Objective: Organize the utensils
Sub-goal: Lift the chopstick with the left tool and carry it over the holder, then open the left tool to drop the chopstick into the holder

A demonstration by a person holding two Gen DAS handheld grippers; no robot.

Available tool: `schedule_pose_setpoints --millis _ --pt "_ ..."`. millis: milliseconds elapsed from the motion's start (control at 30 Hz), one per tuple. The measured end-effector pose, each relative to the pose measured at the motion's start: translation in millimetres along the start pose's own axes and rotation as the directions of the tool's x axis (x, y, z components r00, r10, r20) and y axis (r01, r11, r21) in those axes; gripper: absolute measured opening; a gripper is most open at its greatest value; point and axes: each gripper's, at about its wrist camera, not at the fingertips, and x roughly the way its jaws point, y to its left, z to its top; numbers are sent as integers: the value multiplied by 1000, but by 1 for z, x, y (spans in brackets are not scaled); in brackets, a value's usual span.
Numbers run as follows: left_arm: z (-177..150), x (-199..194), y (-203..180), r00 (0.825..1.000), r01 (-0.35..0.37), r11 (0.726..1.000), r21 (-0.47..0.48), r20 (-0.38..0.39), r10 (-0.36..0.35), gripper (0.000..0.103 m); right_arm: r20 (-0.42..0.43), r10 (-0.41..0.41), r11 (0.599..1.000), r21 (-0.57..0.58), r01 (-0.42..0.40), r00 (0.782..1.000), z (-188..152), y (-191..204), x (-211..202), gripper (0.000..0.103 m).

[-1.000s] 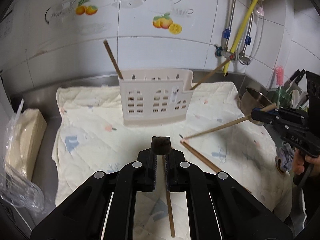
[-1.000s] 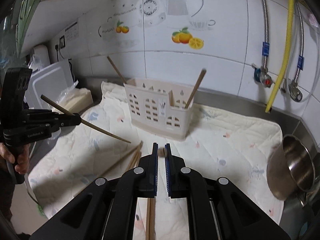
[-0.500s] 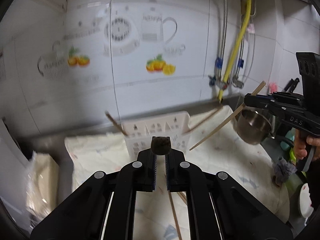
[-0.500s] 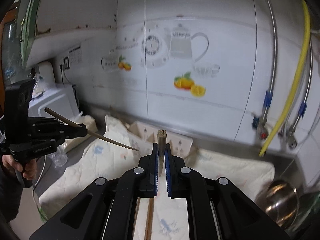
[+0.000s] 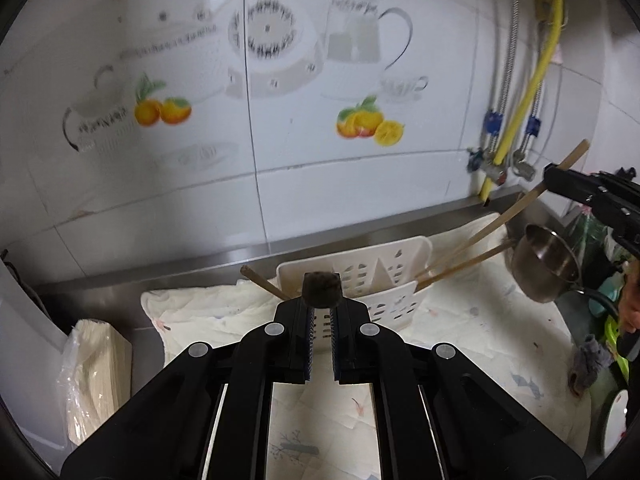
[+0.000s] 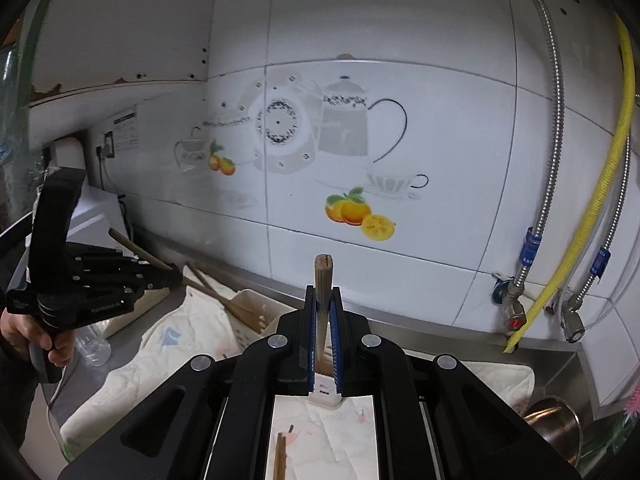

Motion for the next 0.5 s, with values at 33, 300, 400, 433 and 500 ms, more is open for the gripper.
schedule_pose_setpoints --millis 33,300,400,433,500 --pt "0 5 2 1000 -1 1000 -5 -9 1 6 -1 -3 1000 2 3 1000 0 -1 3 6" --pt "-8 42 9 996 25 999 -41 -86 -29 6 -82 -18 1000 4 18 996 -12 -7 39 6" --pt "-10 47 9 995 25 999 -46 -97 -29 6 -116 -12 1000 10 13 993 -19 -9 53 6" --pt "-10 49 9 995 23 999 -46 -99 -28 6 -123 -9 1000 14 11 992 -21 -9 55 6" --pt "-11 51 8 995 18 999 -45 -101 -23 7 -138 -5 1000 22 8 990 -24 -10 63 6"
